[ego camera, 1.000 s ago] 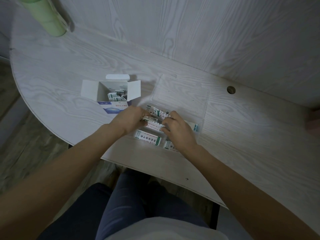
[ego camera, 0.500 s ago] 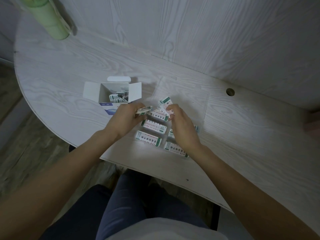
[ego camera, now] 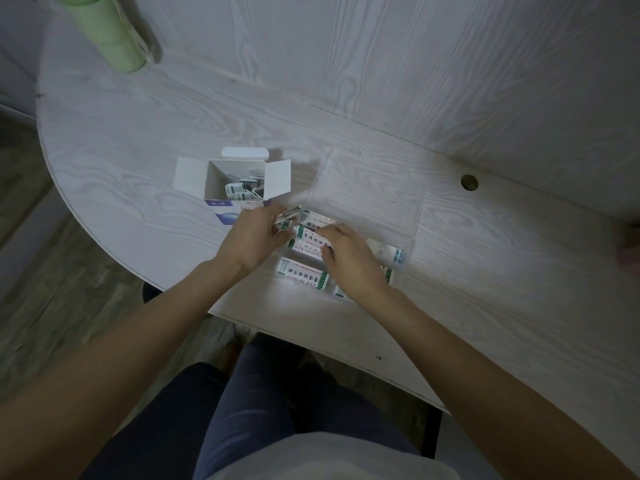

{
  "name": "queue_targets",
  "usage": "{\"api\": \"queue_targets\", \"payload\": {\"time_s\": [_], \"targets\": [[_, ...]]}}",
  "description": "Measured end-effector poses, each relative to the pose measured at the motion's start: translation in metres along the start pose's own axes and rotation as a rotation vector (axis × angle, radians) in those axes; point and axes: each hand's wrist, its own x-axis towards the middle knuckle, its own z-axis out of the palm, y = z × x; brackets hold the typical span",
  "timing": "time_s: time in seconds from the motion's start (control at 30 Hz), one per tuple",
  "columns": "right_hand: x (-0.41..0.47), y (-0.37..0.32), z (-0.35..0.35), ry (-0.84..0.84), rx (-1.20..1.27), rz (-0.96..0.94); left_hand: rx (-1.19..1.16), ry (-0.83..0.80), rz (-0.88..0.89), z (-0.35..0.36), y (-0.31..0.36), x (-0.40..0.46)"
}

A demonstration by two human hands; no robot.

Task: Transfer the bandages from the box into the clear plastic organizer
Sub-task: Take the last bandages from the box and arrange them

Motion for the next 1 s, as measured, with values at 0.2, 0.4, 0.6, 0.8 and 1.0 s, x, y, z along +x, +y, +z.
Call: {"api": "queue_targets", "payload": {"time_s": [0.2, 0.4, 0.6, 0.8, 1.0], "targets": [[0.0, 0.001, 0.005, -0.005, -0.162, -0.018, 0.061, -0.053, 0.037, 0.005, -0.005, 0.003], [0.004, 0.002, 0.013, 0.043, -0.35, 0.003, 0.118, -0.087, 0.046, 0.006, -0.006, 0.008], [0.006, 0.0, 0.012, 0.048, -0.374, 0.014, 0.101, -0.091, 0.015, 0.004, -0.005, 0.008], [0.007, -0.004, 0.008, 0.004, -0.345, 0.033, 0.073, -0.062, -0.077, 0.006, -0.004, 0.009], [0.009, -0.006, 0.006, -0.031, -0.327, 0.067, 0.088, -0.091, -0.085, 0.005, -0.002, 0.011]]}}
